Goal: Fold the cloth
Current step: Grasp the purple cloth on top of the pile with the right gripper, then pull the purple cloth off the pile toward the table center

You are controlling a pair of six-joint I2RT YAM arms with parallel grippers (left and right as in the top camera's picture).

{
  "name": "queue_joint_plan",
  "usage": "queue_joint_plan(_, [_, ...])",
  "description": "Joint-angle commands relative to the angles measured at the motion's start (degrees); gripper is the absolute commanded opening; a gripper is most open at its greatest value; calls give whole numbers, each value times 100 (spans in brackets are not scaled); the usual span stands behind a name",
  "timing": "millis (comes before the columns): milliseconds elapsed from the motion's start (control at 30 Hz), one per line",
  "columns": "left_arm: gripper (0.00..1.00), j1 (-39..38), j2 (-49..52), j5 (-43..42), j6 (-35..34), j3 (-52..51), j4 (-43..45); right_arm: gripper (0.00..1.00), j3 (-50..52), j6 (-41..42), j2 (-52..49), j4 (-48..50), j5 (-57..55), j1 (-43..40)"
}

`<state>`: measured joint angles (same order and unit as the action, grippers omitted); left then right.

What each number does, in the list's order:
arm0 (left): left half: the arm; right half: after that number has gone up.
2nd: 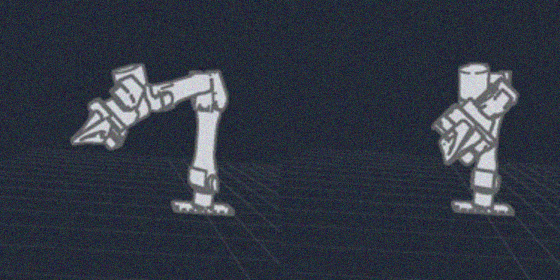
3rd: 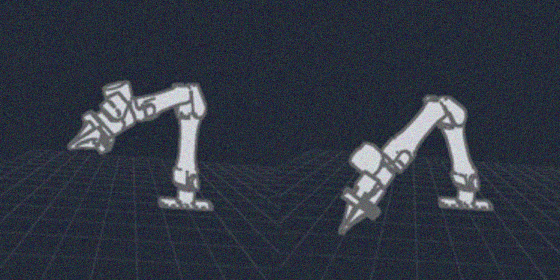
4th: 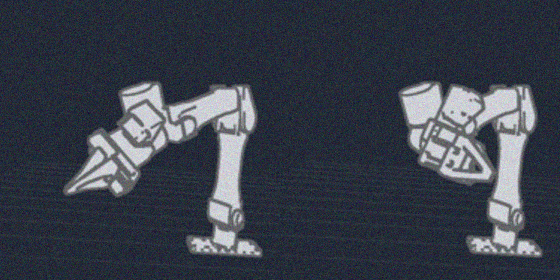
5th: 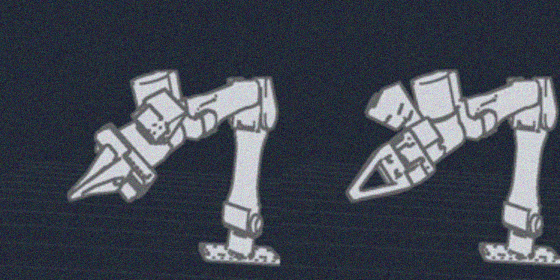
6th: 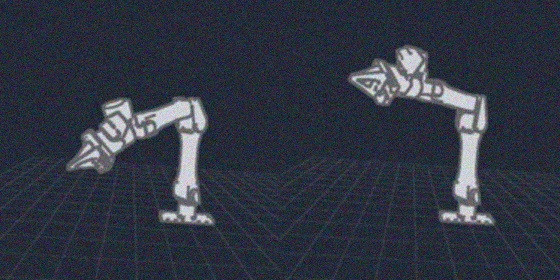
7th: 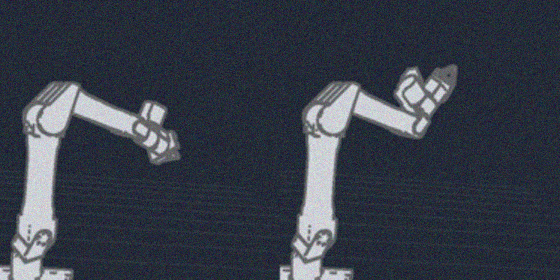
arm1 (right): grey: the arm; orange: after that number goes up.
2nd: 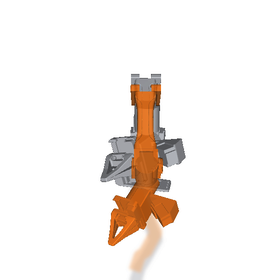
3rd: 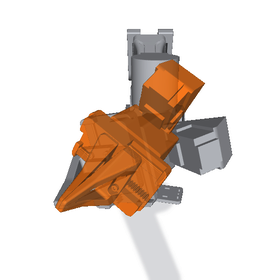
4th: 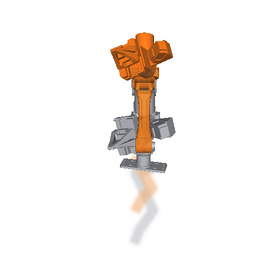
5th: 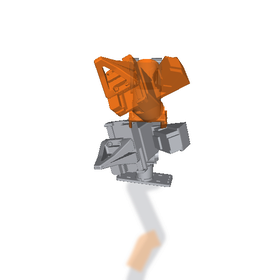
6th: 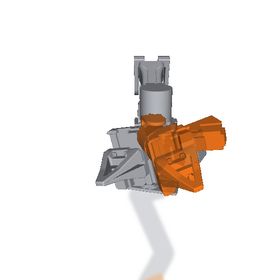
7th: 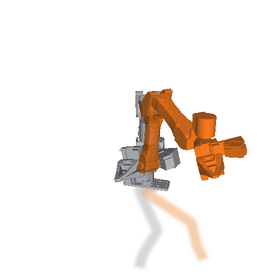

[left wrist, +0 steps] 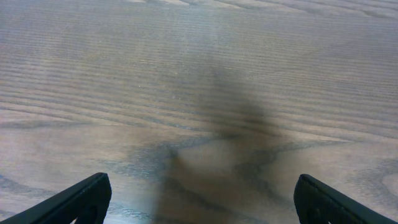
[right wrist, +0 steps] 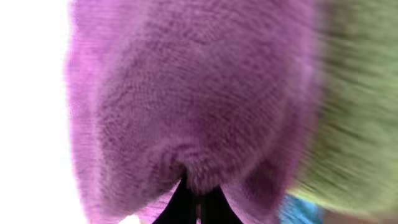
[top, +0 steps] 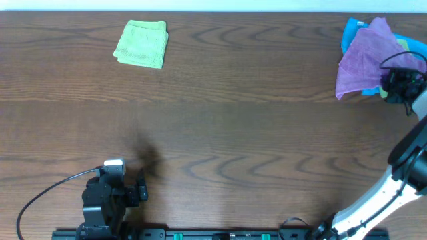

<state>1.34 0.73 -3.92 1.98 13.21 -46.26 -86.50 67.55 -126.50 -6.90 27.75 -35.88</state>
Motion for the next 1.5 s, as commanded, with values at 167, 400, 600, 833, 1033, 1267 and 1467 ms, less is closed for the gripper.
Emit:
queue_joint_plan(167, [95,-2,-37,-17,105,-219,-236,1,-81,-415,501,1609,2044,289])
queue_joint_plan(400, [95,-2,-37,-17,105,-219,-236,1,-81,-466,1377,1613,3161,1185])
queue_joint_plan(600, [95,-2,-37,-17,105,-219,-236,1,-81,-463,1928,1611,4046,2409])
queue_joint_plan(833, [95,-2,-37,-17,105,-219,-236,1,-9,-1021,2031,702,4050,4009])
queue_joint_plan(1033, [95,-2,-37,-17,105,-219,-236,1,321,-2566,2031,-2365,1349,4863])
queue_joint_plan(1267, [95,-2,-37,-17,105,-219,-236,1,564,-4282,2037,-4516,-293,5663])
queue_joint_plan(1467, [95,-2,-37,-17,105,-219,-236,1,1102,-3912,2035,-3576,-531,5639])
